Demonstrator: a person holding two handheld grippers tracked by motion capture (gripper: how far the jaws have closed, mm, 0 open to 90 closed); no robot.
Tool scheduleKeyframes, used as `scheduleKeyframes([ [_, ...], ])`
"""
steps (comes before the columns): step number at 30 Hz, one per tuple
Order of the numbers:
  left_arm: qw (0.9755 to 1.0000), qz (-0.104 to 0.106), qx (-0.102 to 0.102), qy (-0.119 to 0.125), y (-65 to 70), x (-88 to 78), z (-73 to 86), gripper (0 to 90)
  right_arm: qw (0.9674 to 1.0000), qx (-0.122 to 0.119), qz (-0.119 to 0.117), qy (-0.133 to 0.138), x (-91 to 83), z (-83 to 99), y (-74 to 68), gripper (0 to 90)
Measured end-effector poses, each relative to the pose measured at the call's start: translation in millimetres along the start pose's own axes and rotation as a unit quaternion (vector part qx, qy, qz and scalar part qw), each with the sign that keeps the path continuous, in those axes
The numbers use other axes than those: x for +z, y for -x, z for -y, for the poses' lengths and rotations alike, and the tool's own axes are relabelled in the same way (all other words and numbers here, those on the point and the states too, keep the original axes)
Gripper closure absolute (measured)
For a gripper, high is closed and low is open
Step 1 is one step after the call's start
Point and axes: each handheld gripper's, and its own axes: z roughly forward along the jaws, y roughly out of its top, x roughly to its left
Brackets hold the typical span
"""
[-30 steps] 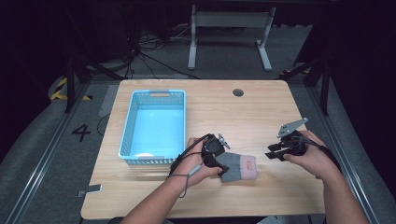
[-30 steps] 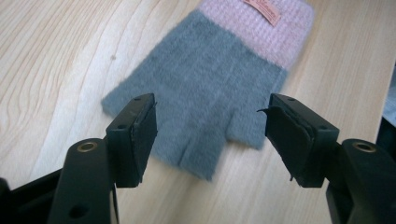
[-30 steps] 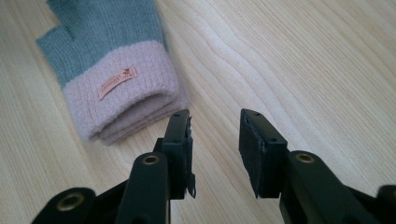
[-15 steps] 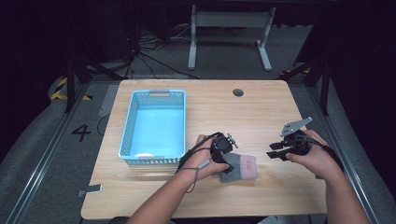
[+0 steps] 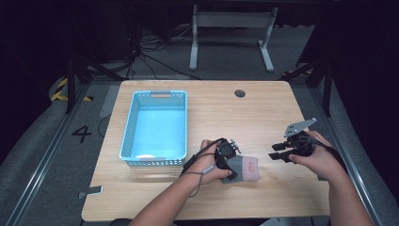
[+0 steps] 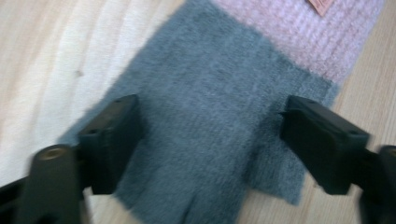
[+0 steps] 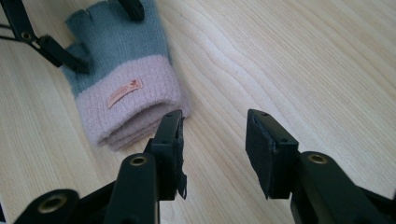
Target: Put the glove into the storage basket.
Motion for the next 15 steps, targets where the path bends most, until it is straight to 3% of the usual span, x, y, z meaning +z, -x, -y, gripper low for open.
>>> scheduleKeyframes([
  [7, 0.9997, -0.021, 0.012, -0.005, 5.4, 2.7, -0.1, 17.2, 1.0000, 0.003, 0.001, 0.006, -3.9, 0.8, 1.0, 57.2],
  [15, 0.9993, -0.036, 0.007, 0.003, 9.0, 4.8, 1.4, 17.5, 1.0000, 0.003, 0.003, 0.009, -4.7, 1.2, 1.4, 56.5],
])
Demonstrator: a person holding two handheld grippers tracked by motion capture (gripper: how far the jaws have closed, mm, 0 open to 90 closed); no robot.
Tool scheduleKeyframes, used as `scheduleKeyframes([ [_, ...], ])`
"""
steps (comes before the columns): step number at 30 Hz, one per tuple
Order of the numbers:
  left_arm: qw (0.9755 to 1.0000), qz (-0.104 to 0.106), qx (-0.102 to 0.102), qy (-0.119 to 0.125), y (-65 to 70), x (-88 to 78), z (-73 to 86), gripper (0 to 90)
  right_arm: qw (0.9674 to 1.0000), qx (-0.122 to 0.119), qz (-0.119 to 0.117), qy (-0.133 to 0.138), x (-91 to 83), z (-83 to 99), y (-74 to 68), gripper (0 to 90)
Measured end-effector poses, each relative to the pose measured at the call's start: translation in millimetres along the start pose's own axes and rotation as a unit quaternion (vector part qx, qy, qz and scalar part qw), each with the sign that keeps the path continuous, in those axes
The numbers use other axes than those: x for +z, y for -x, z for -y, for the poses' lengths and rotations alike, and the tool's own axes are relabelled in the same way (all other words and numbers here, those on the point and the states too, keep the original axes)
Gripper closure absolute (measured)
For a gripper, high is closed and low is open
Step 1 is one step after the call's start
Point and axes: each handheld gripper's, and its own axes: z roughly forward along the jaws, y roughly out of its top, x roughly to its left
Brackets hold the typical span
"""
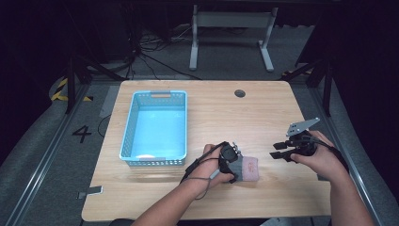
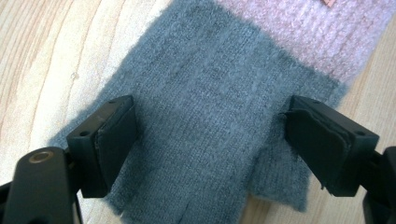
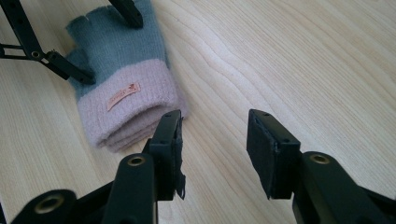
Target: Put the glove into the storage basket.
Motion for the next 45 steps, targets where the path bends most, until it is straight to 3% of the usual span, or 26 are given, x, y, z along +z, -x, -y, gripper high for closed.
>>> scheduleKeyframes([
  [8, 0.9997, -0.010, -0.018, -0.007, 3.5, 0.4, -1.4, 17.5, 1.0000, 0.004, 0.000, 0.004, -2.6, 0.7, 1.1, 56.5],
  [14, 0.9998, -0.009, -0.015, -0.004, 4.3, -0.5, -0.2, 20.0, 0.9999, 0.008, 0.005, 0.011, -6.9, 1.8, 3.3, 56.5],
  [21, 0.9997, -0.015, -0.016, 0.009, 7.3, -3.1, 0.5, 36.0, 0.9999, 0.007, 0.004, 0.012, -5.8, 0.4, 2.4, 56.3],
  [26, 0.9996, -0.012, -0.013, 0.023, 9.3, -3.7, 0.3, 55.2, 0.9999, 0.008, 0.006, 0.014, -6.3, 0.6, 2.9, 56.0],
  [33, 0.9994, -0.007, -0.012, 0.031, 7.8, -6.0, -0.5, 65.1, 0.9998, 0.009, 0.007, 0.016, -7.6, 1.8, 5.7, 55.8],
  [37, 0.9992, 0.004, -0.019, 0.036, 2.7, -14.4, -0.1, 66.7, 0.9997, 0.012, 0.007, 0.018, -8.2, 1.4, 7.0, 55.8],
  [45, 0.9986, 0.004, -0.015, 0.051, -4.7, -42.2, 0.0, 66.6, 0.9997, 0.013, 0.007, 0.020, -8.4, 2.1, 9.0, 55.8],
])
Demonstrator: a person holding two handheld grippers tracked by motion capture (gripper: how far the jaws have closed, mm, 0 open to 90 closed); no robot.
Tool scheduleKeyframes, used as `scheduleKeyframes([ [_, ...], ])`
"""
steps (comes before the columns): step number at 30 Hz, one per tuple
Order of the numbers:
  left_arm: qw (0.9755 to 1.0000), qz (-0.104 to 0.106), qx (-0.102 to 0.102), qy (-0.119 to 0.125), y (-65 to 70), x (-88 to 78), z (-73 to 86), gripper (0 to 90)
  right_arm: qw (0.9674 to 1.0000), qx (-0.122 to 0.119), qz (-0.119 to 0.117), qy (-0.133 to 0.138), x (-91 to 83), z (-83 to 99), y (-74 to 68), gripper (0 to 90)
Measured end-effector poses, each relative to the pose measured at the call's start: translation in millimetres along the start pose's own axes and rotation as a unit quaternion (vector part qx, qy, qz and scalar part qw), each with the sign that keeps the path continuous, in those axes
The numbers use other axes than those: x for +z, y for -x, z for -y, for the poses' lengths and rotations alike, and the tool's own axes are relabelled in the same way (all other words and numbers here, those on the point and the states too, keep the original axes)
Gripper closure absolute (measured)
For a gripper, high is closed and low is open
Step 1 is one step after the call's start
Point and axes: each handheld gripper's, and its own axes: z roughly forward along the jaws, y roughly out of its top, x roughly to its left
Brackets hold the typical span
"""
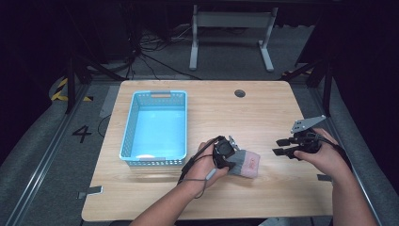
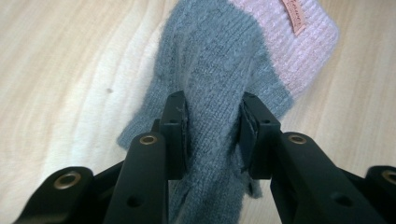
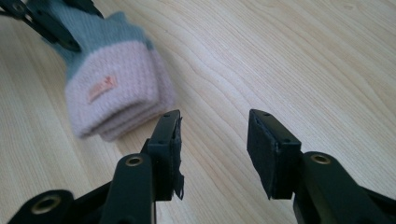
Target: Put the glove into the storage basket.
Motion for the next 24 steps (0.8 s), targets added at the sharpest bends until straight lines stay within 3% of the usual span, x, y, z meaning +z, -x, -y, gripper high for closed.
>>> scheduleKeyframes([
  [5, 0.9999, 0.006, -0.008, 0.011, -5.8, -17.8, 1.6, 66.7, 1.0000, 0.002, -0.001, 0.001, -0.1, -0.7, 0.5, 55.7],
  [14, 0.9990, -0.006, -0.017, 0.042, -17.9, -51.6, 8.5, 66.5, 1.0000, 0.000, -0.005, -0.006, 6.7, -4.6, 6.5, 54.8],
  [24, 0.9977, -0.022, -0.034, 0.054, -33.5, -82.6, 18.8, 66.5, 0.9998, -0.002, -0.014, -0.014, 20.6, -14.1, 15.1, 54.5],
])
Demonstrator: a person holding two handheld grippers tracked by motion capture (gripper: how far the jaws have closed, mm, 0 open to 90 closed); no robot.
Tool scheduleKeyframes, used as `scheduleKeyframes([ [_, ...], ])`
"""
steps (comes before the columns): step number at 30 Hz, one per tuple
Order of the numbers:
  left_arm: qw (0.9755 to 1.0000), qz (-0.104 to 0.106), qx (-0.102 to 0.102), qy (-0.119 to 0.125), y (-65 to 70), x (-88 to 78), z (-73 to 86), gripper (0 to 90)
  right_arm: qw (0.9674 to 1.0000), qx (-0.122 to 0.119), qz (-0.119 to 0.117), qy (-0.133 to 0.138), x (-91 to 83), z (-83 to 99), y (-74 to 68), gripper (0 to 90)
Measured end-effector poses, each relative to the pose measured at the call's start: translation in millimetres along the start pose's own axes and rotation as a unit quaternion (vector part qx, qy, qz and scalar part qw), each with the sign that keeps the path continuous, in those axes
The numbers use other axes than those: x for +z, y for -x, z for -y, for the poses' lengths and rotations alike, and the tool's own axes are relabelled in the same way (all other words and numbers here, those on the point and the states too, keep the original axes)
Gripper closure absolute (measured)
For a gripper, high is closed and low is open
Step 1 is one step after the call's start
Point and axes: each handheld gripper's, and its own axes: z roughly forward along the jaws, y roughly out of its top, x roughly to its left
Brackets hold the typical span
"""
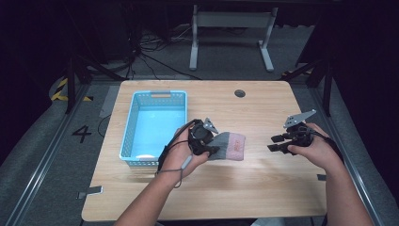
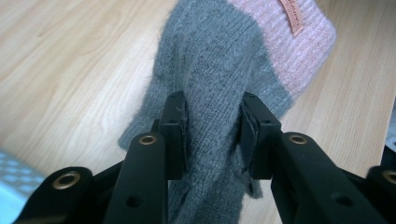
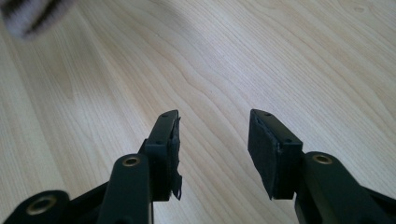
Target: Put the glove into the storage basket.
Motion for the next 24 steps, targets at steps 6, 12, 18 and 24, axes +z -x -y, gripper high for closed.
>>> scheduleKeyframes([
  [6, 0.9998, -0.017, -0.010, 0.007, -14.7, -16.4, 6.8, 66.3, 1.0000, -0.004, -0.003, -0.005, 6.7, -4.4, 3.3, 54.5],
  [12, 0.9995, -0.019, -0.020, 0.018, -30.1, -31.4, 13.3, 66.3, 1.0000, -0.003, -0.003, -0.009, 10.6, -4.9, 4.9, 54.3],
  [18, 0.9985, -0.032, -0.032, 0.029, -52.8, -44.2, 19.0, 66.2, 0.9999, -0.001, -0.001, -0.011, 13.7, -3.9, 3.8, 53.8],
  [24, 0.9977, -0.042, -0.039, 0.038, -68.5, -54.4, 22.0, 66.1, 0.9999, -0.003, -0.001, -0.011, 13.4, -1.5, 2.3, 53.6],
])
